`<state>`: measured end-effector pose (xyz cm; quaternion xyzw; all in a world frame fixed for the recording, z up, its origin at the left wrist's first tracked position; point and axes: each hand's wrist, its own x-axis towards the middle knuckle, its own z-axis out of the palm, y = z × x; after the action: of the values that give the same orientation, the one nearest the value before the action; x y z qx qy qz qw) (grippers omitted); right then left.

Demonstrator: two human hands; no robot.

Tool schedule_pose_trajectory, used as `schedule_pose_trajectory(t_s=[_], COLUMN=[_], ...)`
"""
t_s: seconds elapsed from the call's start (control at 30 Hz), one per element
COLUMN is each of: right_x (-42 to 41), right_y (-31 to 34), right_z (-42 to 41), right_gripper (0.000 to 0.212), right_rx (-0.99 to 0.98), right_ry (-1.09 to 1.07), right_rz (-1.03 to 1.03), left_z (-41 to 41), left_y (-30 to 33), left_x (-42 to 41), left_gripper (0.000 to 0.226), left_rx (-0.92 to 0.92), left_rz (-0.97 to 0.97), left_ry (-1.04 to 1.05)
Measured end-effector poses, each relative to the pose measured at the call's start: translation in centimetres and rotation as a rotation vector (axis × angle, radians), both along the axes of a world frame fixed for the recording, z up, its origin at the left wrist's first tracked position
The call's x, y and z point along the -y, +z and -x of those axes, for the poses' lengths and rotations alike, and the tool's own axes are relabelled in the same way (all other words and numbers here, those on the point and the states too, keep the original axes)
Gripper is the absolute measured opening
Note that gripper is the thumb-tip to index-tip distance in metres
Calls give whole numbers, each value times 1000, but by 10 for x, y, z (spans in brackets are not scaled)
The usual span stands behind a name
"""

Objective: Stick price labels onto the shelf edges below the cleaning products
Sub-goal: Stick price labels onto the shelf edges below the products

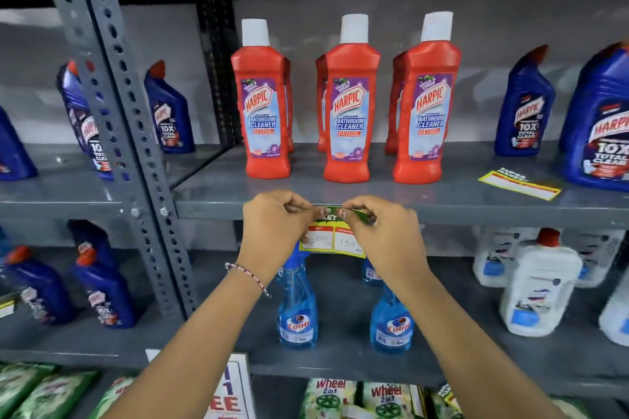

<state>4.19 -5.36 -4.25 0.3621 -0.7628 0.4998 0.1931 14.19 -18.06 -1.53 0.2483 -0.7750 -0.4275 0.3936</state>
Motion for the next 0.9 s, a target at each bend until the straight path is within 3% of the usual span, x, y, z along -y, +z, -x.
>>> schedule_pose_trajectory(t_s=[0.23, 0.47, 0.63, 0.77, 0.9], right_x=[5, -9, -20, -46, -91], right_y=[-1, 0, -2, 1, 17], right_z=[-2, 6, 16, 32, 69], right_gripper=[12, 11, 4, 10, 16], right_rx=[-189, -128, -125, -114, -137], right_ry=[-141, -153, -109, -61, -159], right_rz=[-14, 4, -12, 48, 66], left_z=[6, 6, 7, 22, 67], left_y=[0, 3, 19, 30, 41], left_x=[10, 7, 1, -27, -73], left_gripper=[26, 27, 26, 33, 27], left_rx=[15, -25, 117, 38, -39], left_rz=[64, 403, 419, 390, 266], left_ry=[52, 109, 26, -18, -265])
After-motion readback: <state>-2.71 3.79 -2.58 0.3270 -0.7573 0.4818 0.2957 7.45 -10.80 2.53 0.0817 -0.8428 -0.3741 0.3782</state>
